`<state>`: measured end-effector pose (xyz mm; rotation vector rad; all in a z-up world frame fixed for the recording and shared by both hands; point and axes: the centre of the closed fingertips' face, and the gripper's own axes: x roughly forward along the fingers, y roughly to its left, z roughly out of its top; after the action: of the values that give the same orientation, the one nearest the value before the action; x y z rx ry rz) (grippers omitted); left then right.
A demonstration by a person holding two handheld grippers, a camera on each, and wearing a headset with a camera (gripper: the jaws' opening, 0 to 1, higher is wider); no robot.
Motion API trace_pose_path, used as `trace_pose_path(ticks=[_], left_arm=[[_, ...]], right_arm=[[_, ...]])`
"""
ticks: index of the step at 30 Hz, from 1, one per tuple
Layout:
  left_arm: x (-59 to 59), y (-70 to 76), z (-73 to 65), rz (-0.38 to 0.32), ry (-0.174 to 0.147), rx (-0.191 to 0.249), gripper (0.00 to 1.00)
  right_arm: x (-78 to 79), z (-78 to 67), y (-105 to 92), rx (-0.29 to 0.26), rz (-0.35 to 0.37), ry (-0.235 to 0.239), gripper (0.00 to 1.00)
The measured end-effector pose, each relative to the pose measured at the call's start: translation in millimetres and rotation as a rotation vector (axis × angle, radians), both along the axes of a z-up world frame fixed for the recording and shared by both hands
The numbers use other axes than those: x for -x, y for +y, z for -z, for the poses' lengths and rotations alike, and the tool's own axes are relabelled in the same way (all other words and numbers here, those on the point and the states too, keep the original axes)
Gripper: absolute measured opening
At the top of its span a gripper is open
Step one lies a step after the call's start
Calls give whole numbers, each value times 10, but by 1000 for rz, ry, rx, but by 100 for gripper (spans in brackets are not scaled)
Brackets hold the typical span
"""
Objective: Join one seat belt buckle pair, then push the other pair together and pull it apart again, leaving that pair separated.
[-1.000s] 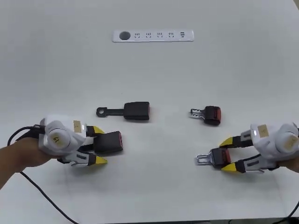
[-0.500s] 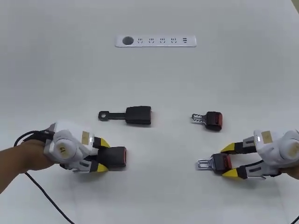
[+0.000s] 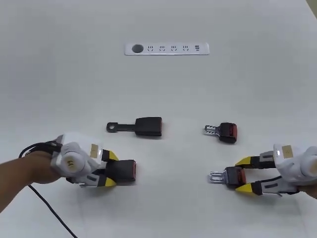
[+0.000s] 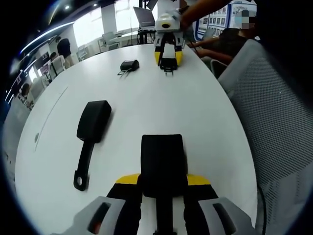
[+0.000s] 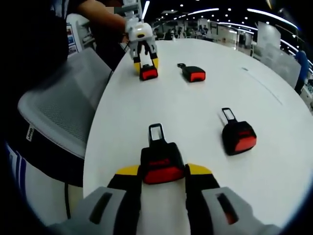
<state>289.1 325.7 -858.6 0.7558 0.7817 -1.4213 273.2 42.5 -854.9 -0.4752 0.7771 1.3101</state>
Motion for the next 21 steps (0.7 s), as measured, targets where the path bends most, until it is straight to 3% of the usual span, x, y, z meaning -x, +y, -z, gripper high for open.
trace_pose_path(ticks=[11, 21], left_arm=[[-5, -8, 23, 4, -2, -22, 34], [-7, -16, 32, 6, -4, -59, 34]], right_arm=[[-69, 4, 193, -19, 10, -5, 35], [-157, 24, 490, -42, 11, -18, 35]])
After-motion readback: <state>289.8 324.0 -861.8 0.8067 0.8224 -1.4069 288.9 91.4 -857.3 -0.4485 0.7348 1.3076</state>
